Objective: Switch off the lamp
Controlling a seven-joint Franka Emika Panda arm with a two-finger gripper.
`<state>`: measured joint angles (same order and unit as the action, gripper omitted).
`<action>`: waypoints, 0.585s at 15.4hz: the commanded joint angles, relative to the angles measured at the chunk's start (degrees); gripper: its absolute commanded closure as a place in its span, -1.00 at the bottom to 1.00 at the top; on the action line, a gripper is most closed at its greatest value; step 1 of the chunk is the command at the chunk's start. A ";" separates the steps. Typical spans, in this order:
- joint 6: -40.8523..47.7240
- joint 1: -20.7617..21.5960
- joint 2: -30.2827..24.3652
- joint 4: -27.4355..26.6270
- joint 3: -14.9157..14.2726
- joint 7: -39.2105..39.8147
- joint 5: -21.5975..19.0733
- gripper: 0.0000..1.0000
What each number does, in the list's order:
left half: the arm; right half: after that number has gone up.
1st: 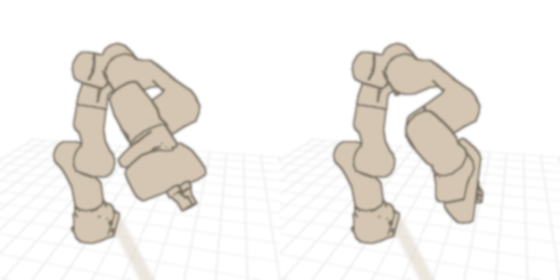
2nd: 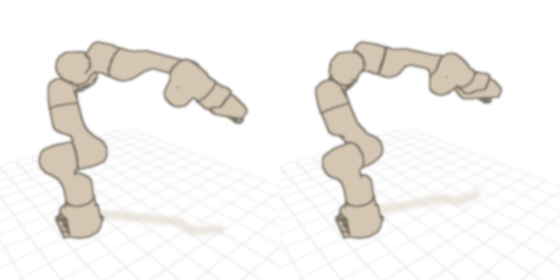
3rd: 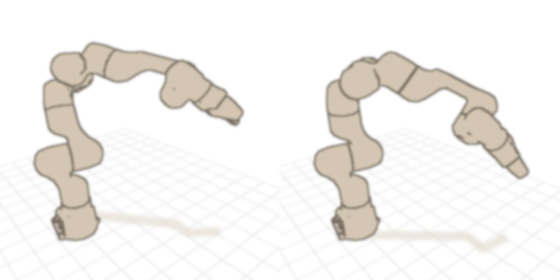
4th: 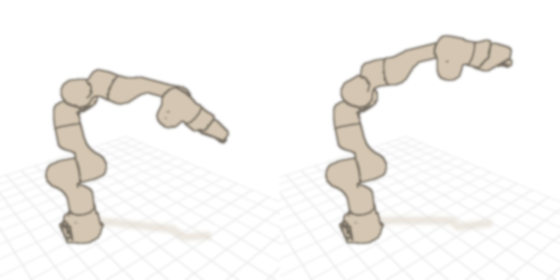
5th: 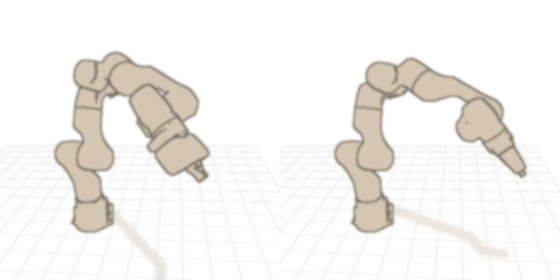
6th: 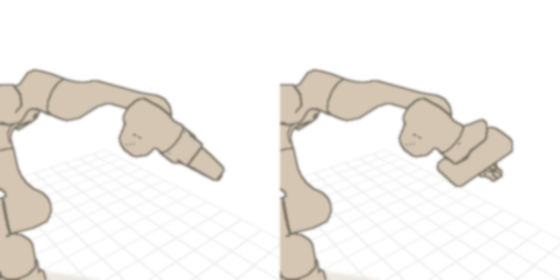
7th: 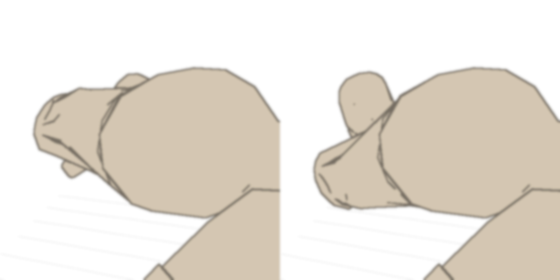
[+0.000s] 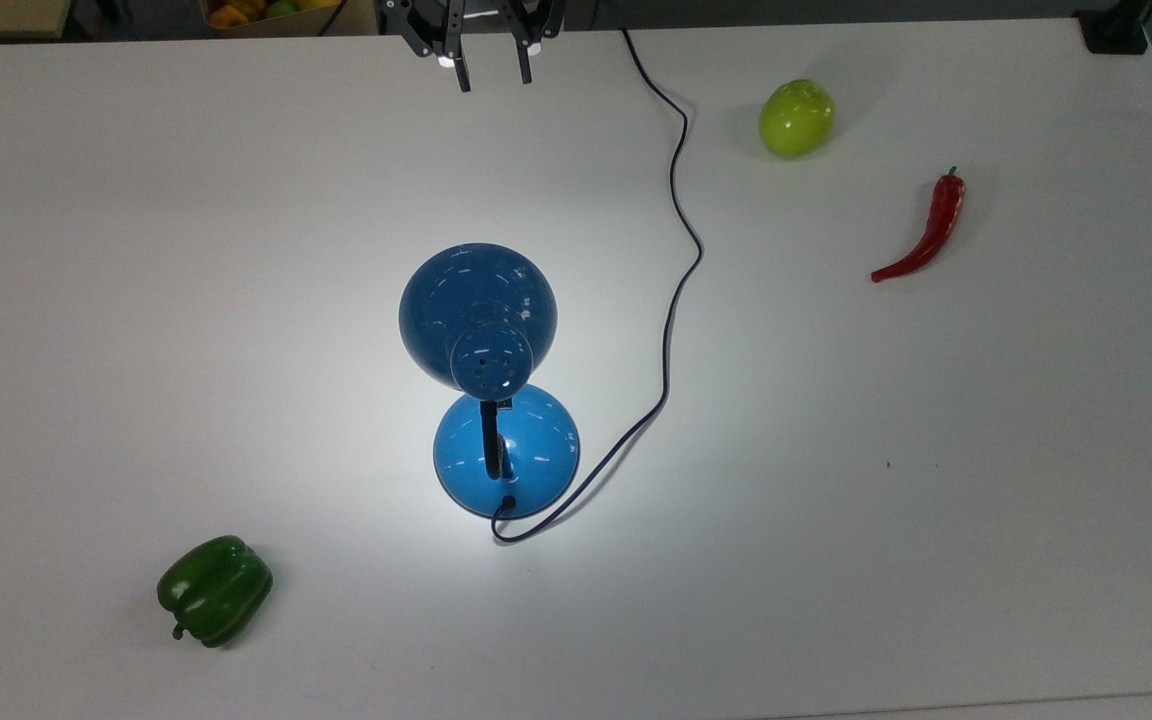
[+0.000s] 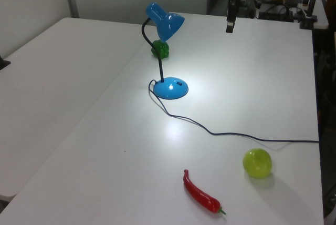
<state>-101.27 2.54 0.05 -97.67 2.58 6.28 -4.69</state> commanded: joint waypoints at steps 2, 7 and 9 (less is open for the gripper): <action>-1.13 0.89 -0.14 -0.77 -0.91 1.10 -0.05 0.49; -1.21 0.89 -0.05 -1.29 -0.91 2.25 -0.14 1.00; -1.21 0.98 0.03 -1.47 -0.91 2.25 -0.14 1.00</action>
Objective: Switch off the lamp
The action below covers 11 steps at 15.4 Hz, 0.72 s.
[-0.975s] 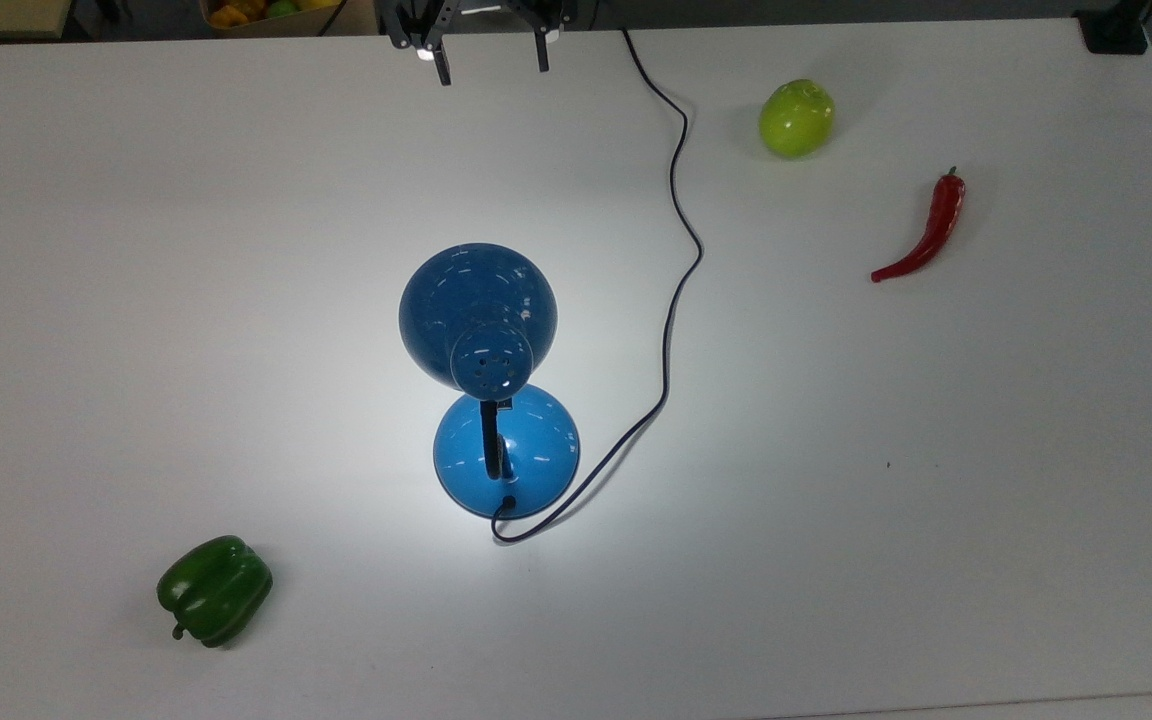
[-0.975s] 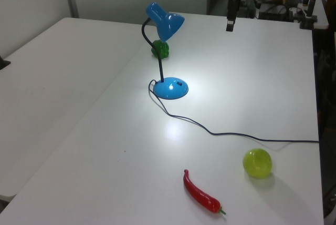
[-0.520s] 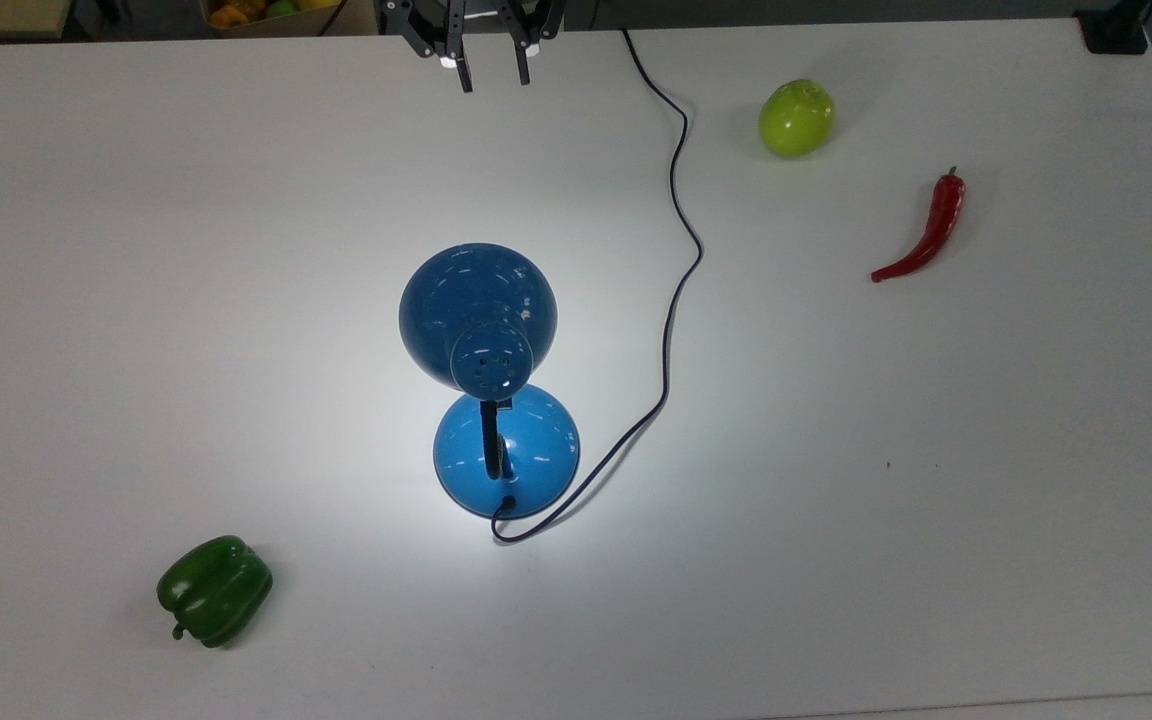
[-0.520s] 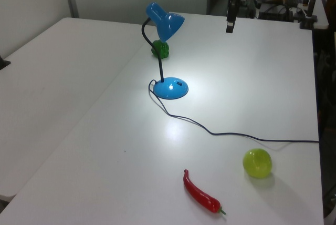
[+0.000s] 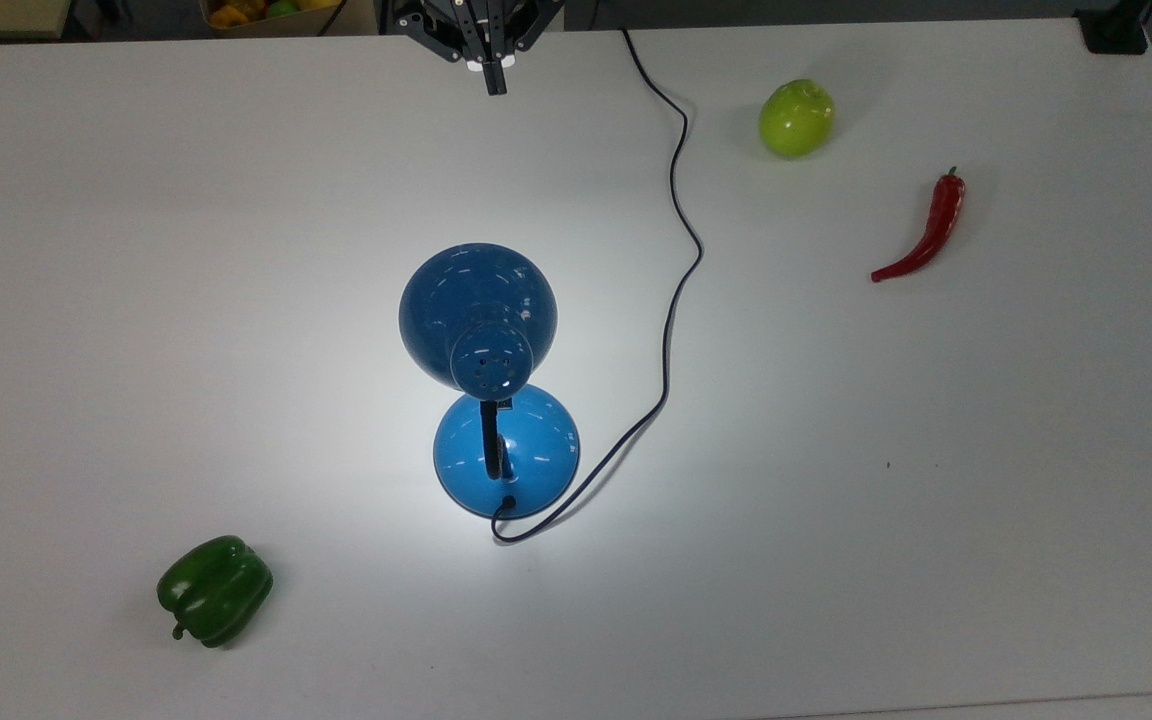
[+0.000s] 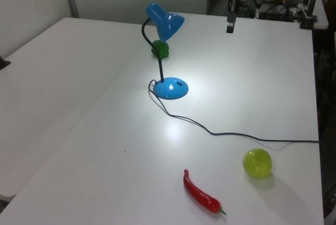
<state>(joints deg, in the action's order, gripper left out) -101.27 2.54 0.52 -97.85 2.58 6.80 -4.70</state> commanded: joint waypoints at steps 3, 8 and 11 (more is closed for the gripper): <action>-1.21 0.98 0.09 -1.38 -0.91 1.73 -0.13 1.00; -5.67 2.21 1.23 -3.39 -0.91 1.03 -0.05 1.00; -11.13 3.44 2.55 -5.77 -0.91 0.68 -0.05 1.00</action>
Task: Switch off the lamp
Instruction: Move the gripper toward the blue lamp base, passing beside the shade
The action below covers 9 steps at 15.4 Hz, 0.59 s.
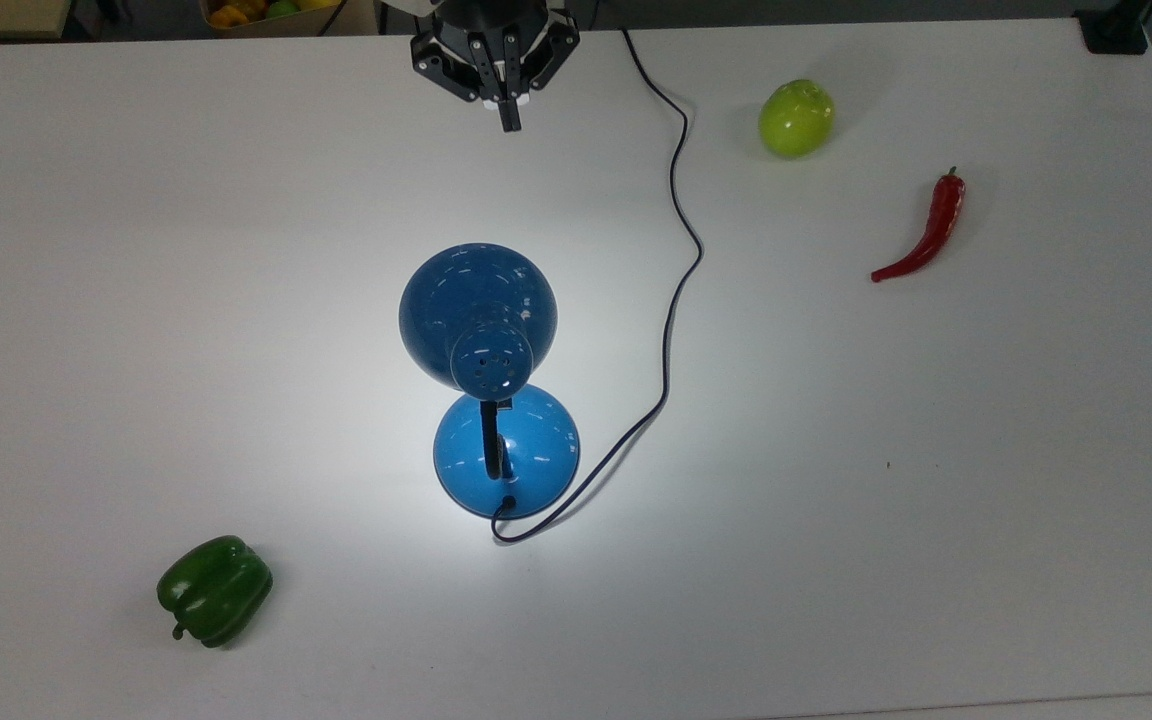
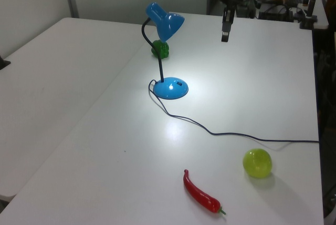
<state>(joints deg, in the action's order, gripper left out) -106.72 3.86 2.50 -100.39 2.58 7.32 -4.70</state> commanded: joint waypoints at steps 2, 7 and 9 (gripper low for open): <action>-8.05 2.46 1.63 -4.02 -0.91 0.24 -0.04 1.00; -13.59 3.25 4.79 -4.46 -0.91 0.15 0.30 1.00; -15.70 3.34 5.06 -4.98 -0.91 0.15 0.48 1.00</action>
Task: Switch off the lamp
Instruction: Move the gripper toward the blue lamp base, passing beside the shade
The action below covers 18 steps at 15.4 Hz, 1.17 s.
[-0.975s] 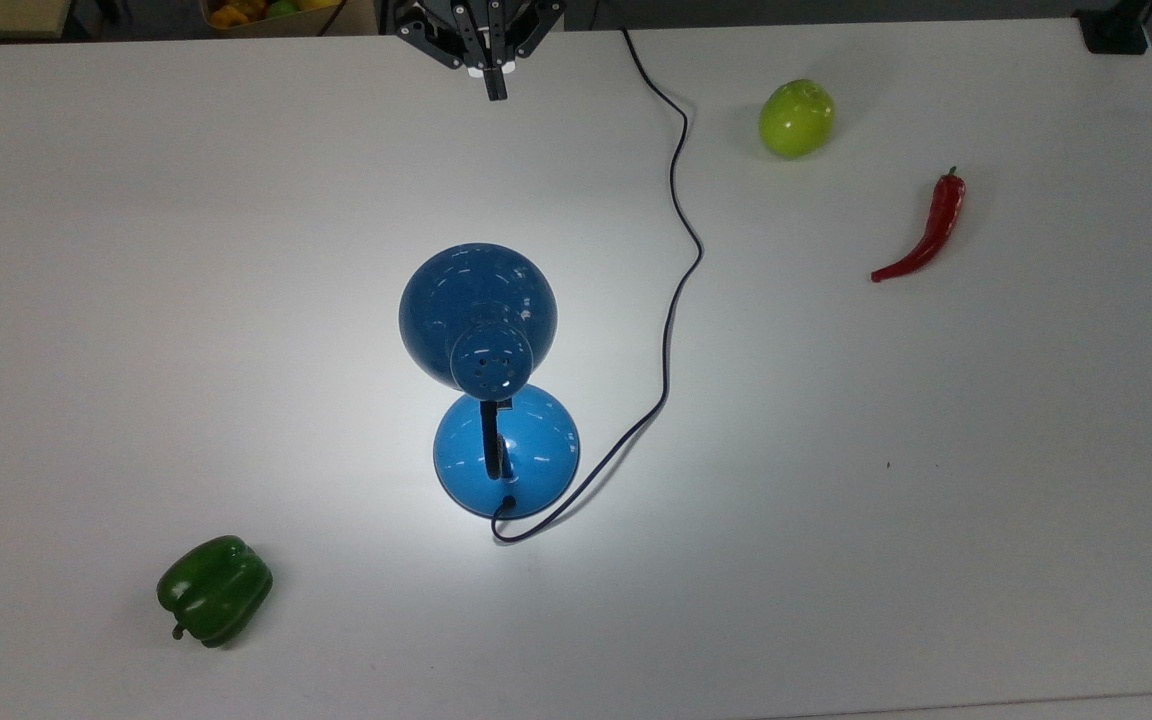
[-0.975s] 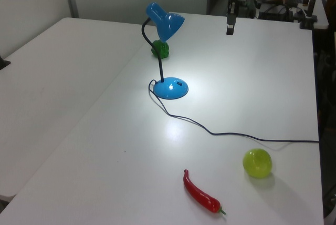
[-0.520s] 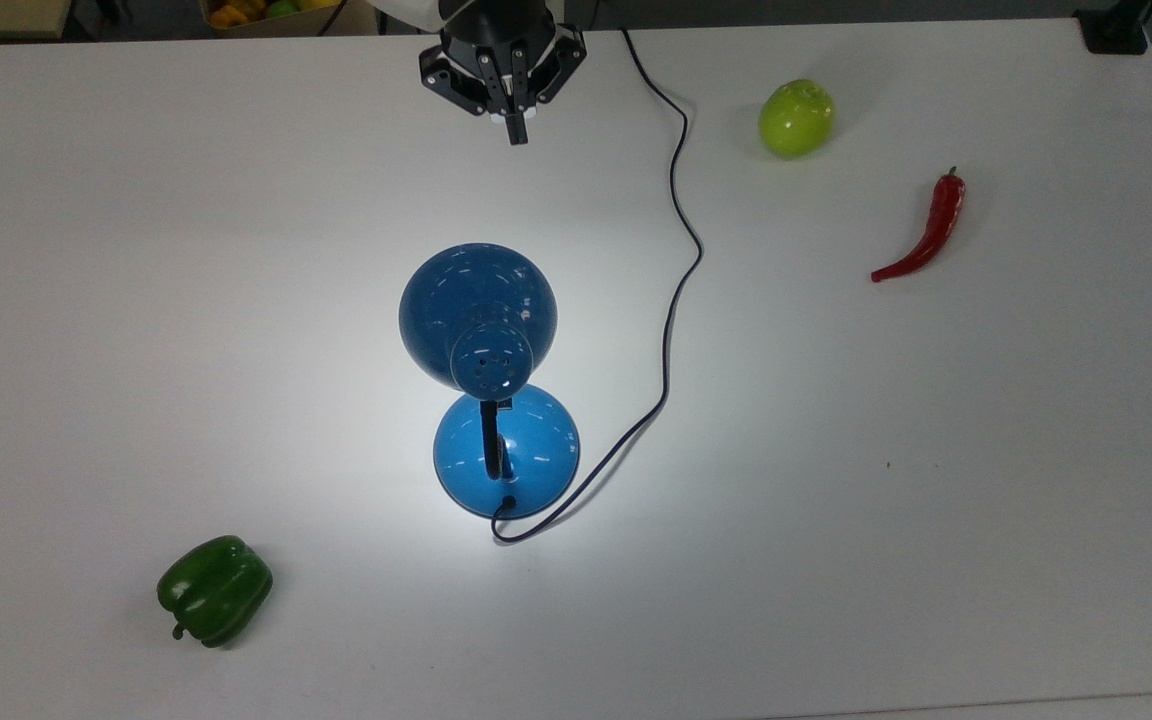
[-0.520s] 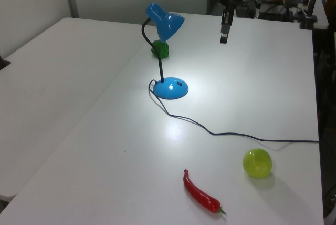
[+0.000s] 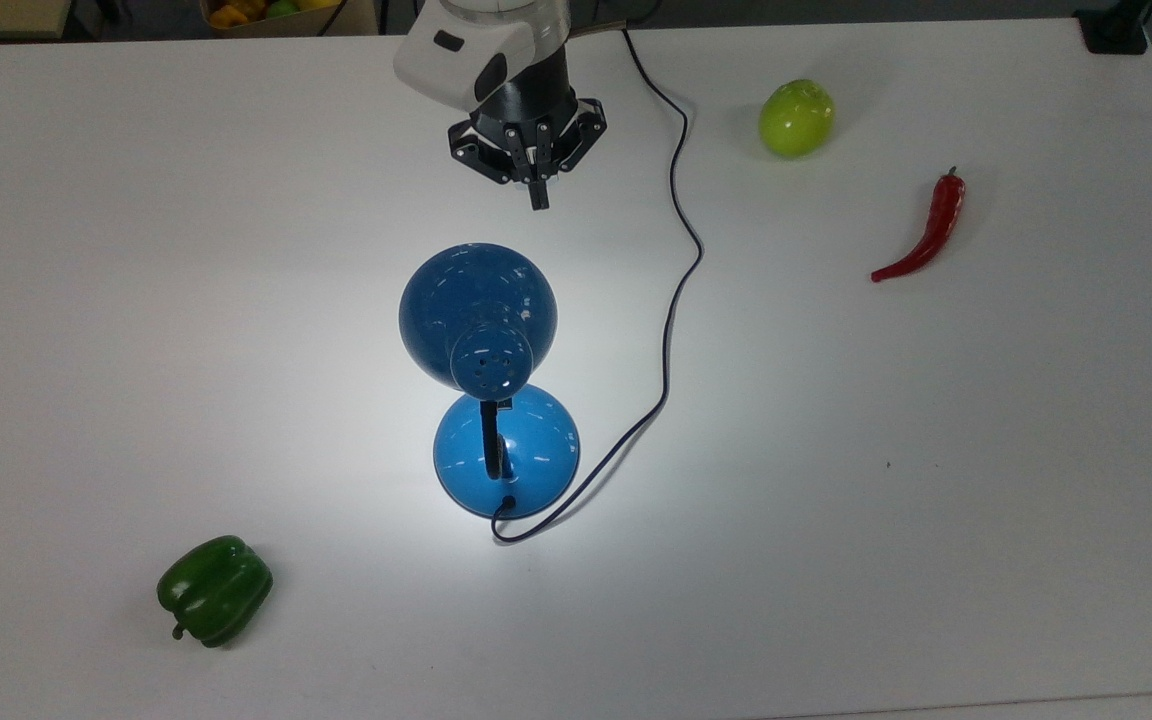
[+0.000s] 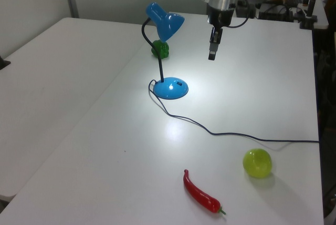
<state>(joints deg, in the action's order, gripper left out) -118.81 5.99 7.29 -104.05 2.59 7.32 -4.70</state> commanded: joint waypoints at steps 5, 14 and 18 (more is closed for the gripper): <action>-9.77 0.95 2.46 -1.85 -1.00 0.15 0.48 1.00; -19.70 0.34 7.38 -1.77 -1.09 -1.87 0.66 1.00; -24.44 -0.19 9.49 -1.77 -1.27 -1.96 0.66 1.00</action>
<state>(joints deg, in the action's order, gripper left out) -139.46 5.81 15.65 -105.35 1.95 6.55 -4.70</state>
